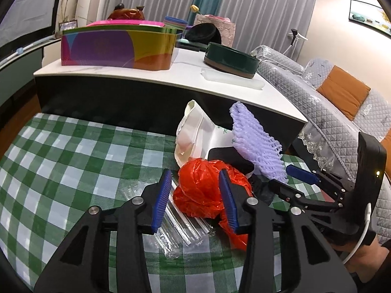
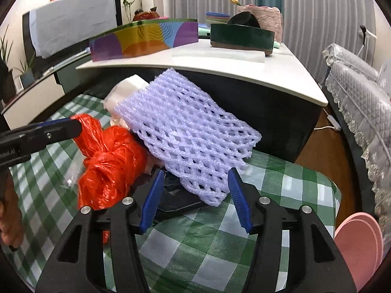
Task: Collect trash
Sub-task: 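Grasp the white foam net with the right tool while the left tool grasps the red plastic bag, then lift and carry the foam net and red bag over the pink bin, then open both tools to drop the foam net and red bag into the bin, then move both open tools back toward the table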
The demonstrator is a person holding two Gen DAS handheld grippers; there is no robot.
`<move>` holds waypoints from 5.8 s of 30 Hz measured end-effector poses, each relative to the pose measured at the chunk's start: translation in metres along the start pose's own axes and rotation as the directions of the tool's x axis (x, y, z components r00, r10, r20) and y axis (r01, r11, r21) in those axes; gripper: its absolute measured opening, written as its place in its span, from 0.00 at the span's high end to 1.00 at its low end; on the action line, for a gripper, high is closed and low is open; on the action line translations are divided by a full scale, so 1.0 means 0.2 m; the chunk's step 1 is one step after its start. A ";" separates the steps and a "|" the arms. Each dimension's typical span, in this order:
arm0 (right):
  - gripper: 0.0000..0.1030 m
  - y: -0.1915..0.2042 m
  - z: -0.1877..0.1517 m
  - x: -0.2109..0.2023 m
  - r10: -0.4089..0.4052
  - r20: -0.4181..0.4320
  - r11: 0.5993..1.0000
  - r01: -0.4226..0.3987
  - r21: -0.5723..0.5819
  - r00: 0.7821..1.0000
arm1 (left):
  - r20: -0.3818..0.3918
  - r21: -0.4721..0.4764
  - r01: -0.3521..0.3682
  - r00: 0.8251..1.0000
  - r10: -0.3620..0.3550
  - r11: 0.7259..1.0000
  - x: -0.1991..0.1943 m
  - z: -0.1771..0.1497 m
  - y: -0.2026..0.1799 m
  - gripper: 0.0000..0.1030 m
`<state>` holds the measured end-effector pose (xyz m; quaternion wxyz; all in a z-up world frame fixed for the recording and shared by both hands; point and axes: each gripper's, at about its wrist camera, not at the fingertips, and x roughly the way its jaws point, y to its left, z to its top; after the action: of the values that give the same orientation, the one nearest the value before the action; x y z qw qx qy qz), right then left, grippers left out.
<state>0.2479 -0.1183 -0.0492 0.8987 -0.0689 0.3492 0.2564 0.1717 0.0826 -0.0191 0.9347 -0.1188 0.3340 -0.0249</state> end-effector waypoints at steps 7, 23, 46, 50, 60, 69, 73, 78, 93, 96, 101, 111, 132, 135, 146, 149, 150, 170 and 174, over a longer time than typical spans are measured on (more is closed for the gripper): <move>0.65 0.01 0.01 0.03 -0.042 -0.010 0.998 0.042 -0.036 0.999 | -0.010 0.004 0.011 1.000 -0.011 1.000 0.02 0.00 -0.01 0.61; 0.92 -0.05 0.06 -0.17 -0.033 0.031 0.999 0.032 0.014 0.999 | 0.024 0.095 0.035 0.999 -0.037 0.995 -0.11 0.05 -0.12 0.88; 0.92 -0.19 0.03 -0.96 -0.048 0.098 0.993 0.037 0.113 0.994 | 0.134 0.167 0.070 0.987 -0.093 0.984 -0.55 0.02 -0.24 0.89; 0.92 -0.22 -0.06 -1.00 -0.040 0.122 0.987 0.020 0.162 0.992 | 0.137 0.187 0.073 0.986 -0.100 0.980 -0.58 0.00 -0.27 0.89; 0.92 -0.32 -0.18 -1.04 -0.055 0.156 0.979 0.023 0.203 0.986 | 0.109 0.245 0.081 0.988 -0.110 0.966 -0.54 -0.07 -0.41 0.89; 0.92 -0.43 -0.23 -1.12 -0.115 0.171 0.969 0.073 0.237 0.978 | 0.091 0.274 0.101 0.987 -0.130 0.956 -0.48 -0.10 -0.52 0.89; 0.92 -0.49 -0.25 -1.14 -0.138 0.171 0.961 0.091 0.261 0.976 | 0.090 0.274 0.107 0.987 -0.136 0.956 -0.47 -0.10 -0.54 0.89; 0.92 -0.55 -0.27 -1.17 -0.174 0.175 0.949 0.118 0.293 0.969 | 0.087 0.280 0.118 0.985 -0.148 0.953 -0.46 -0.11 -0.58 0.89; 0.92 -0.72 -0.28 -1.23 -0.288 0.153 0.909 0.220 0.355 0.945 | 0.071 0.291 0.149 0.982 -0.176 0.945 -0.41 -0.10 -0.68 0.89; 0.92 -0.77 -0.29 -1.25 -0.305 0.143 0.898 0.235 0.373 0.941 | 0.066 0.287 0.156 0.981 -0.182 0.945 -0.40 -0.09 -0.71 0.89; 0.92 -0.86 -0.29 -1.28 -0.339 0.127 0.875 0.262 0.406 0.932 | 0.057 0.276 0.169 0.980 -0.192 0.946 -0.35 -0.07 -0.78 0.89; 0.92 -1.05 -0.35 -1.29 -0.361 0.082 0.828 0.278 0.487 0.929 | 0.040 0.304 0.217 0.970 -0.240 0.928 -0.22 -0.03 -1.04 0.89; 0.91 -1.28 -0.55 -1.07 -0.329 -0.089 0.784 0.324 0.530 0.940 | -0.076 0.391 0.315 0.948 -0.311 0.865 0.24 -0.14 -1.56 0.89; 0.88 -1.30 -0.56 -1.05 -0.334 -0.100 0.771 0.333 0.542 0.937 | -0.125 0.393 0.348 0.937 -0.325 0.851 0.30 -0.17 -1.60 0.87; 0.53 -1.29 -0.54 -1.05 -0.355 -0.085 0.755 0.339 0.562 0.931 | -0.133 0.363 0.335 0.942 -0.307 0.870 0.19 -0.16 -1.48 0.70; 0.53 -1.26 -0.51 -1.06 -0.355 -0.065 0.763 0.329 0.557 0.933 | -0.107 0.360 0.318 0.948 -0.300 0.877 0.11 -0.13 -1.42 0.62; 0.53 -1.24 -0.50 -1.07 -0.354 -0.053 0.768 0.322 0.554 0.934 | -0.097 0.357 0.313 0.950 -0.298 0.880 0.08 -0.12 -1.39 0.59; 0.10 -0.74 -0.28 -1.14 -0.353 0.142 0.885 0.281 0.371 0.925 | 0.134 0.355 0.144 0.970 -0.203 0.924 -0.55 -0.03 -0.74 0.18; 0.06 -0.68 -0.26 -1.14 -0.374 0.169 0.887 0.300 0.351 0.912 | 0.173 0.307 0.077 0.976 -0.136 0.949 -0.57 -0.07 -0.60 0.17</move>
<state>0.1439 -0.3451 0.0558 0.9632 0.0470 0.2612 0.0422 0.0793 -0.0224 0.0700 0.9670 0.0039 0.2277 -0.1141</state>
